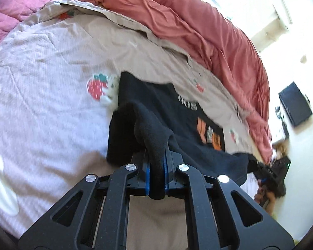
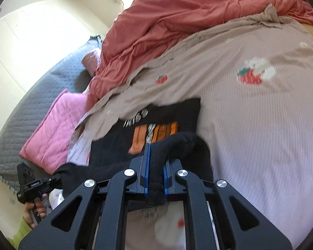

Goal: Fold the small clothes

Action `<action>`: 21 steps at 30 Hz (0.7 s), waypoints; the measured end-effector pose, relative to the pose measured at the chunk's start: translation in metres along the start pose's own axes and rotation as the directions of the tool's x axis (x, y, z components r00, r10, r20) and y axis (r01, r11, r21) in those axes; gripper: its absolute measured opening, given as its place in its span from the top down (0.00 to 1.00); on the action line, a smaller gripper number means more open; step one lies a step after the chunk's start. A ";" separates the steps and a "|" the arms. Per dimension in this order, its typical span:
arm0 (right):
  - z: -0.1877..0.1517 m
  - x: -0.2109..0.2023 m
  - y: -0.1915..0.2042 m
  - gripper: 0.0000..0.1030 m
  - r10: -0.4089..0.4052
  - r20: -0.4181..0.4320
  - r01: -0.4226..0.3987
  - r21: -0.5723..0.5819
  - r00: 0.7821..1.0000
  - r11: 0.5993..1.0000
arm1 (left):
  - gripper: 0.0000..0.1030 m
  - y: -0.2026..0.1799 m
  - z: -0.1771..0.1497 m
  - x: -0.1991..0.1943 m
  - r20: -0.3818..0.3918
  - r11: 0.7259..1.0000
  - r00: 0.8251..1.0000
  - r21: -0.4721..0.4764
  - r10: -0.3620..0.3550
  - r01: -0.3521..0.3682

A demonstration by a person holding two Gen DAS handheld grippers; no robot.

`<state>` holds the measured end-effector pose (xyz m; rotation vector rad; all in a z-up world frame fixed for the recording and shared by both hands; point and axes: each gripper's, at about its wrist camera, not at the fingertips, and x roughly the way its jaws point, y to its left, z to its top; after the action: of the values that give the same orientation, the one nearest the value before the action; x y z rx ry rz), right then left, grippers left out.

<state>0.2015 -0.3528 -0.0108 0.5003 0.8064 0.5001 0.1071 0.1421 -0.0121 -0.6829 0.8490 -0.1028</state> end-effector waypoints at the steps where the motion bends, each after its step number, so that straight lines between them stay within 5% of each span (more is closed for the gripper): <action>1: 0.004 0.004 -0.002 0.92 0.005 0.008 -0.005 0.005 1.000 1.000 | 0.97 0.002 0.005 0.003 0.000 1.000 1.000 -0.012 0.001 -0.001; 13: 0.033 0.076 -0.023 0.89 -0.141 -0.052 0.137 -0.072 0.989 0.988 | 0.95 0.027 0.052 0.075 -0.041 0.986 0.992 -0.115 0.118 -0.122; 15: 0.033 0.081 -0.025 0.79 -0.150 -0.067 0.145 -0.076 0.986 0.987 | 0.93 0.030 0.055 0.084 -0.045 0.983 0.989 -0.110 0.142 -0.146; 18: 0.035 0.074 -0.024 0.41 -0.168 -0.055 0.164 -0.075 0.984 0.984 | 0.86 0.030 0.057 0.084 -0.028 0.983 0.990 -0.117 0.141 -0.143; 21: 0.043 0.056 -0.021 0.34 -0.155 0.009 0.156 -0.071 0.988 0.985 | 0.63 0.024 0.056 0.069 0.028 0.986 0.991 -0.108 0.132 -0.128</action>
<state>0.2732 -0.3457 -0.0283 0.3684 0.8138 0.3821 0.1894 0.1655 -0.0458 -0.7243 0.8671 0.0719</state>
